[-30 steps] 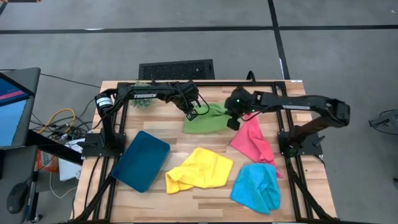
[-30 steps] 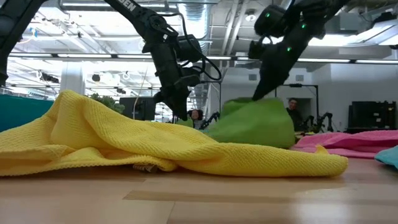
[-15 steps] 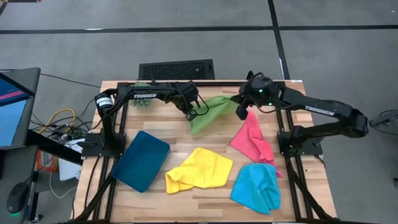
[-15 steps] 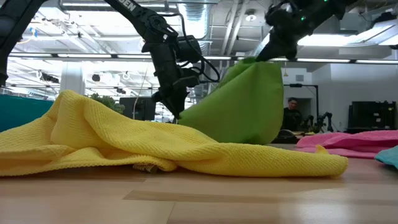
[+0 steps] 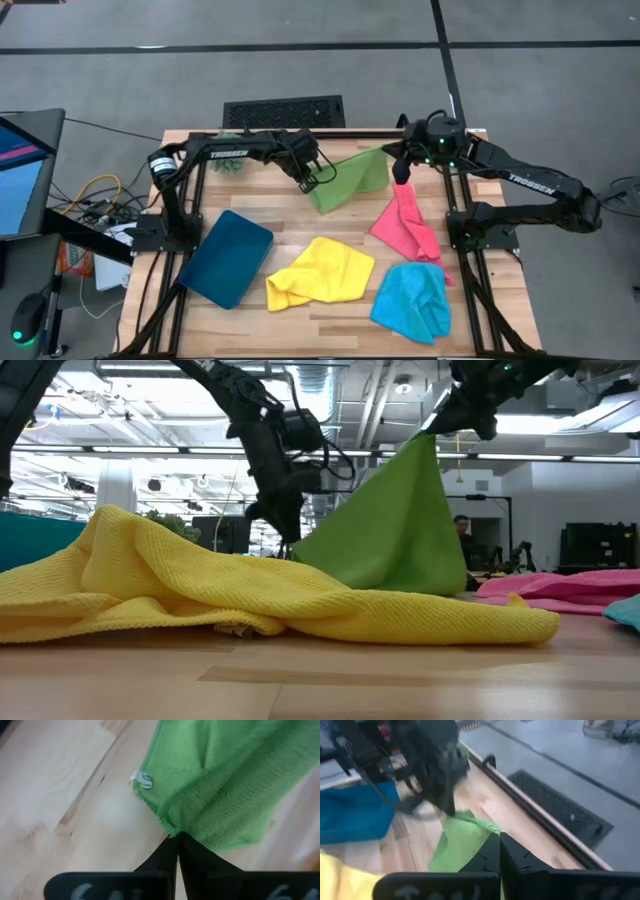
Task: Fold microfiber towels
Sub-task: Fold the green microfiber towel
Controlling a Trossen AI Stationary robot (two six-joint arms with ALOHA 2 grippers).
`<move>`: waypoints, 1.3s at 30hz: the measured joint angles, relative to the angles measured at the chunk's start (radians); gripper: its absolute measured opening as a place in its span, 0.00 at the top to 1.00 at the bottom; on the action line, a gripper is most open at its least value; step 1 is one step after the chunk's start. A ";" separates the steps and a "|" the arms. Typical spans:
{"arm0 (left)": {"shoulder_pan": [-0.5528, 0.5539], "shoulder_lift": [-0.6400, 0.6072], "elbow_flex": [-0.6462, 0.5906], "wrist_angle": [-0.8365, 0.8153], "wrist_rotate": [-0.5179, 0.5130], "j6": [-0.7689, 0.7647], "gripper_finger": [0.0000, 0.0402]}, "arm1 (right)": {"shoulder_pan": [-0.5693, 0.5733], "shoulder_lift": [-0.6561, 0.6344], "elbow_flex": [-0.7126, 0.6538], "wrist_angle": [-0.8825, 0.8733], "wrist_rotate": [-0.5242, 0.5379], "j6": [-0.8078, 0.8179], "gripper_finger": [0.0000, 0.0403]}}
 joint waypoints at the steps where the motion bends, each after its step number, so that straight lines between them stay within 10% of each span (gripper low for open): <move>1: -0.001 -0.015 0.000 0.000 0.001 -0.004 0.99 | 0.000 0.001 0.000 -0.017 0.001 0.000 0.97; 12: -0.009 -0.168 -0.001 -0.002 -0.046 0.018 0.96 | 0.019 0.036 0.000 -0.045 0.001 0.016 0.97; 22: -0.043 -0.165 -0.002 0.004 -0.057 0.125 0.59 | 0.068 0.036 0.000 -0.044 0.001 0.018 0.97; 29: -0.042 -0.165 -0.026 0.115 -0.113 0.163 0.50 | 0.072 0.036 0.000 -0.045 0.001 0.018 0.97; 39: -0.006 -0.038 -0.046 0.439 0.192 0.335 0.48 | 0.081 0.036 0.000 -0.084 0.000 0.062 0.96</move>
